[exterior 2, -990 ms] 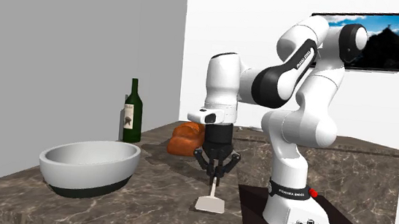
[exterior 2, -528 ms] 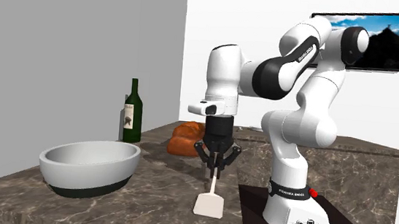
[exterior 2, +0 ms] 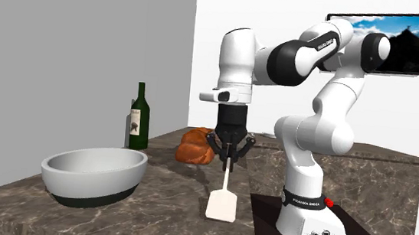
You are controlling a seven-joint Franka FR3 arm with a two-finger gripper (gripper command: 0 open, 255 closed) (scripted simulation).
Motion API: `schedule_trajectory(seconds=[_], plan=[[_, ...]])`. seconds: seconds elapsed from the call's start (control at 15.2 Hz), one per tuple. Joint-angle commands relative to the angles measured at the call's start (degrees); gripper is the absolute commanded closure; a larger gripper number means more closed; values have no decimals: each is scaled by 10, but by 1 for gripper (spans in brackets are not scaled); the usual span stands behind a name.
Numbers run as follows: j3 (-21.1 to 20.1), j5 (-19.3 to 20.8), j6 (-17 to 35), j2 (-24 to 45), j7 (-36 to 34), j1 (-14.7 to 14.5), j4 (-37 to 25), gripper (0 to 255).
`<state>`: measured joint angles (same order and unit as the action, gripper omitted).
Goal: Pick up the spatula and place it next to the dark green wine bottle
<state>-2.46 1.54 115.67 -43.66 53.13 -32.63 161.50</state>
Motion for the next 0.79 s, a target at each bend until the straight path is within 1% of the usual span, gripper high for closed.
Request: schedule_trajectory(seconds=[0.0,0.73], plan=[[1,0,-18,-3,2,1,-14,255],[3,0,-112,-24,6,1,-88,255]])
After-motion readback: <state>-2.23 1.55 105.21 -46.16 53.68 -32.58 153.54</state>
